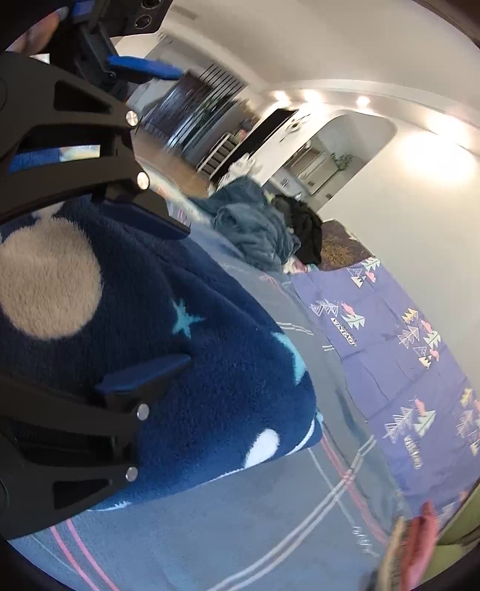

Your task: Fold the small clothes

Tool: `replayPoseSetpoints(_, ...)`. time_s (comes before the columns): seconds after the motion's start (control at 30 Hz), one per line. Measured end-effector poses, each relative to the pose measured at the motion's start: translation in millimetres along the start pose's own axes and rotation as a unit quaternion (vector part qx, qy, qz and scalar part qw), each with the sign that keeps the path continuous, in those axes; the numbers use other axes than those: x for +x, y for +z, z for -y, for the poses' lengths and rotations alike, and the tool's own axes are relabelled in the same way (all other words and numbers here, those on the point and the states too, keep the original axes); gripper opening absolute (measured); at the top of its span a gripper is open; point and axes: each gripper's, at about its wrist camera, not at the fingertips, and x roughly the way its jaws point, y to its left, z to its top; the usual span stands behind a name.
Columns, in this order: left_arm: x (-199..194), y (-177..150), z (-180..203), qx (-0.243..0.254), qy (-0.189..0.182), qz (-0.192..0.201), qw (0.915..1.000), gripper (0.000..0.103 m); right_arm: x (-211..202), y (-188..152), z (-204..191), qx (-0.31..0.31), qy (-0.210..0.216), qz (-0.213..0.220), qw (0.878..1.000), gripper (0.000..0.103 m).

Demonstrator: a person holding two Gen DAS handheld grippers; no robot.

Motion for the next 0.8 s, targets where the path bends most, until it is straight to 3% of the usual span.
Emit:
replayPoseSetpoints(0.07, 19.6, -14.5, -5.5, 0.002, -0.008, -0.017, 0.9998, 0.091, -5.5, 1.1, 15.2, 0.038, 0.033, 0.002, 0.999, 0.065)
replayPoseSetpoints(0.13, 33.8, -28.1, -35.1, -0.031, 0.020, -0.034, 0.9987, 0.091, -13.1, 3.3, 30.7, 0.078, 0.062, 0.008, 0.995, 0.059)
replayPoseSetpoints(0.27, 29.6, -45.6, -93.7, -0.060, 0.035, -0.021, 0.9974, 0.088, -17.1, 4.2, 53.1, 0.134, 0.093, 0.009, 0.987, 0.042)
replayPoseSetpoints(0.3, 26.5, -48.2, -111.8, -0.059, 0.046, -0.007, 0.9972, 0.087, -17.0, 3.2, 53.7, 0.134, 0.095, 0.008, 0.986, 0.040)
replayPoseSetpoints(0.33, 24.9, -48.3, -124.9, -0.066, 0.053, -0.001, 0.9964, 0.080, -17.2, 1.9, 52.1, 0.131, 0.096, 0.008, 0.987, 0.039)
replayPoseSetpoints(0.37, 22.9, -48.4, -140.9, -0.088, 0.050, 0.003, 0.9948, 0.071, -16.5, 1.0, 48.8, 0.123, 0.094, 0.006, 0.988, 0.039)
replayPoseSetpoints(0.47, 19.0, -50.0, -165.4, -0.151, 0.016, 0.017, 0.9882, 0.068, -15.7, -0.5, 40.2, 0.096, 0.076, 0.010, 0.992, 0.039)
replayPoseSetpoints(0.63, 18.1, -35.8, -125.1, -0.095, 0.101, 0.000, 0.9903, 0.069, -20.7, 3.1, 40.6, 0.106, 0.066, 0.004, 0.992, 0.039)
replayPoseSetpoints(0.8, 21.4, -6.0, -44.0, 0.030, 0.119, -0.004, 0.9925, 0.069, -36.9, 24.9, 36.3, 0.113, 0.057, -0.004, 0.992, 0.034)
